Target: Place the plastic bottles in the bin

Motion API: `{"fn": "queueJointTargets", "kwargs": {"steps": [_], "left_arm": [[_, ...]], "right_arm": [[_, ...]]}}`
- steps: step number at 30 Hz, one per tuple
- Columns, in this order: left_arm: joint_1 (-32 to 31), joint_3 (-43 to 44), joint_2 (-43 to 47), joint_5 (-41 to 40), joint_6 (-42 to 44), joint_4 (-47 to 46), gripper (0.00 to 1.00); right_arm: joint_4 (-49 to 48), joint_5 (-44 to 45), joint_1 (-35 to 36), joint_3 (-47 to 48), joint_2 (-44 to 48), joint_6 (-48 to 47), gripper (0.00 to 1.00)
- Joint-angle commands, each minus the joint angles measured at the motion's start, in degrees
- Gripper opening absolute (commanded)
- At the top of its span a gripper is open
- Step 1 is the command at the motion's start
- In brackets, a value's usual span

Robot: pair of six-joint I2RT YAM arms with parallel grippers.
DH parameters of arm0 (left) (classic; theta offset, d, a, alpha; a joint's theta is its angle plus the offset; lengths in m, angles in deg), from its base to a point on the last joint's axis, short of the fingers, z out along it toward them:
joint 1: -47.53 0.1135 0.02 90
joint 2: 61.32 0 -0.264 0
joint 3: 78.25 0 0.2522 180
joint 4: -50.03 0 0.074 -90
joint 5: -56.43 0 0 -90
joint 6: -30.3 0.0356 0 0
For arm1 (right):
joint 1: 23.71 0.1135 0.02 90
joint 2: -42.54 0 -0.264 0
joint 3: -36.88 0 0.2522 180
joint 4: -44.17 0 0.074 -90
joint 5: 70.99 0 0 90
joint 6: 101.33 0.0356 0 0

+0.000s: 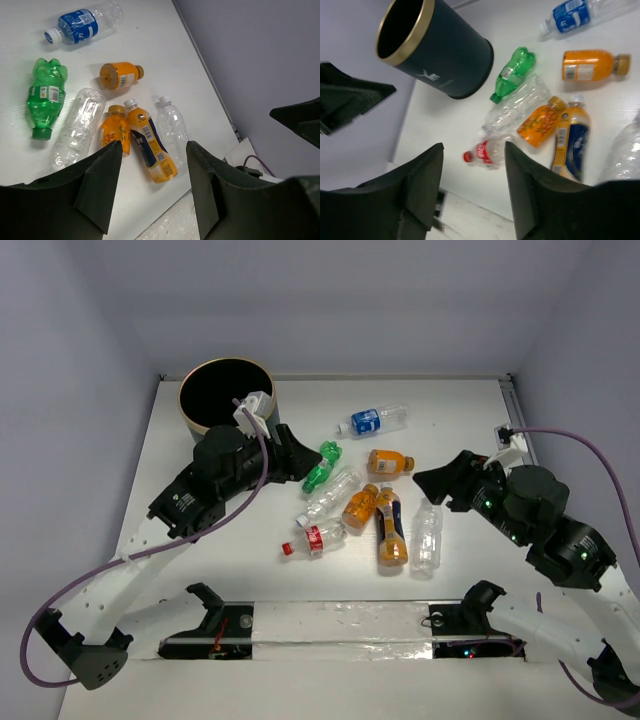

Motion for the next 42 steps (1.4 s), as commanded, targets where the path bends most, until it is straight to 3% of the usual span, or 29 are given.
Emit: {"fn": "queueJointTargets", "kwargs": {"steps": [1,4,8,11,18,19,20,22,24,26,27,28,31,34,42], "left_arm": [[-0.07,-1.55,1.56,3.66,0.85,-3.54,0.51],[-0.07,-2.96,1.65,6.83,1.29,-4.87,0.34],[-0.07,-4.9,0.86,9.64,1.38,-4.26,0.0],[-2.86,-7.0,-0.19,10.62,0.85,-4.96,0.0],[-14.37,-8.94,-4.67,-4.22,3.92,-1.62,0.0],[-15.17,-8.94,-5.46,-6.41,4.54,-0.66,0.06],[-15.7,-8.94,-7.38,-6.43,6.02,-0.3,0.2],[-16.23,-8.51,-9.32,-6.43,7.0,1.19,0.28],[-16.24,-8.5,-11.44,-5.21,8.49,1.72,0.38],[-16.76,-8.85,-12.49,-4.42,9.54,2.95,0.48],[-16.76,-8.86,-12.67,-4.5,9.64,3.73,0.52],[-16.76,-9.03,-12.85,-4.59,9.73,5.13,0.56],[-16.76,-9.03,-13.81,-4.94,9.9,7.07,0.7],[-16.76,-8.77,-16.53,-5.64,10.86,8.13,0.77],[-16.76,-6.58,-24.27,-8.98,17.72,7.7,0.8]], "right_arm": [[0.97,0.06,0.01,1.34,0.0,3.18,0.53],[3.07,0.15,0.01,2.13,-0.17,4.15,0.05],[5.89,0.23,0.01,4.15,-2.19,4.42,0.0],[5.28,-0.2,0.01,2.67,-2.46,4.5,0.0],[1.42,-5.83,-0.6,-3.57,-5.45,2.92,0.0],[0.45,-6.09,-1.3,-5.4,-5.19,3.1,0.0],[-0.43,-6.7,-1.31,-6.47,-5.01,3.18,0.0],[-2.71,-7.58,-3.06,-9.01,-4.92,3.45,0.0],[-4.2,-10.04,-3.59,-10.86,-5.18,3.45,0.03],[-5.35,-11.54,-4.12,-13.94,-5.8,4.06,0.17],[-5.97,-11.89,-4.12,-15.08,-5.8,4.15,0.26],[-6.58,-12.33,-4.12,-16.14,-5.71,4.24,0.43],[-9.39,-12.34,-4.65,-19.74,-4.57,4.5,0.68],[-11.16,-14.62,-5.17,-22.03,-5.44,3.81,0.79],[-11.51,-14.09,-6.4,-22.3,-8.43,0.03,0.86]]}}
